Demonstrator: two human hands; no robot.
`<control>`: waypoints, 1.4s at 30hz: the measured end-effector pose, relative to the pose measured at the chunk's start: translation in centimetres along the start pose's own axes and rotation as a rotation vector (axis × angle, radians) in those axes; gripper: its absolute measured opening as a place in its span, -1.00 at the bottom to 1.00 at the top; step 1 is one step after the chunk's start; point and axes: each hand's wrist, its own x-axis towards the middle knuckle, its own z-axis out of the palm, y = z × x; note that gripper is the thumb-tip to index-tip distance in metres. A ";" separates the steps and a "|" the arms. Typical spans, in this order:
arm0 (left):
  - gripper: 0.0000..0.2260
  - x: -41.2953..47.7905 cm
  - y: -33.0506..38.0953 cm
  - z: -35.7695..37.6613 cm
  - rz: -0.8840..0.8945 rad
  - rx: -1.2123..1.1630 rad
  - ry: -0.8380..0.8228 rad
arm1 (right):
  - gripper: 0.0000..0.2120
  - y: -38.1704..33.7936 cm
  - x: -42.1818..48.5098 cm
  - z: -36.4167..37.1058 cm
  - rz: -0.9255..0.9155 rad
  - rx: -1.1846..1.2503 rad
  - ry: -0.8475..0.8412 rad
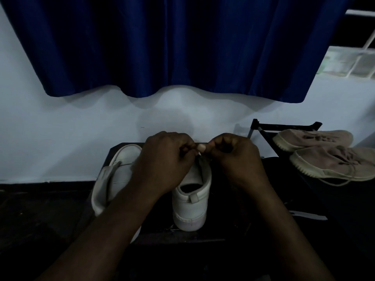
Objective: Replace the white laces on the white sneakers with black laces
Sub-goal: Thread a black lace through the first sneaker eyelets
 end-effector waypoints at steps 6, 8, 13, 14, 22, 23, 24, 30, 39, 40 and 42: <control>-0.92 -0.2 -0.4 0.6 0.027 0.144 -0.090 | -0.83 0.3 -0.9 -1.3 0.135 -0.089 -0.187; -0.92 -0.4 -0.3 0.9 0.040 0.185 -0.088 | -0.84 0.5 -0.8 -1.5 0.171 0.004 -0.173; -0.93 -0.6 -0.2 1.4 0.016 0.206 -0.068 | -0.85 1.2 -0.4 -1.3 0.275 0.239 -0.204; -0.92 -0.6 -0.2 1.5 0.012 0.203 -0.058 | -0.85 1.3 -0.4 -1.4 0.297 0.294 -0.218; -0.90 -0.7 0.4 2.0 0.013 0.241 -0.058 | -0.91 2.1 -0.1 -1.4 0.330 0.424 -0.264; -0.87 -0.7 0.6 2.0 0.000 0.246 -0.054 | -0.90 2.2 -0.1 -1.4 0.328 0.426 -0.267; -0.85 -0.7 0.8 2.0 -0.011 0.253 -0.049 | -0.87 2.3 -0.1 -1.5 0.324 0.426 -0.272; -0.80 -0.7 1.1 2.0 -0.038 0.310 -0.090 | -0.80 2.7 -0.1 -1.3 0.268 0.371 -0.296; -0.76 -0.9 1.5 2.3 -0.106 0.318 -0.074 | -0.85 3.3 0.1 -1.3 0.217 0.313 -0.300; -0.74 -1.0 1.4 2.3 -0.108 0.310 -0.065 | -0.87 3.4 0.2 -1.1 0.204 0.324 -0.296; -0.80 -1.0 1.5 2.2 -0.087 0.335 -0.039 | -0.91 3.6 0.2 -0.7 0.186 0.372 -0.285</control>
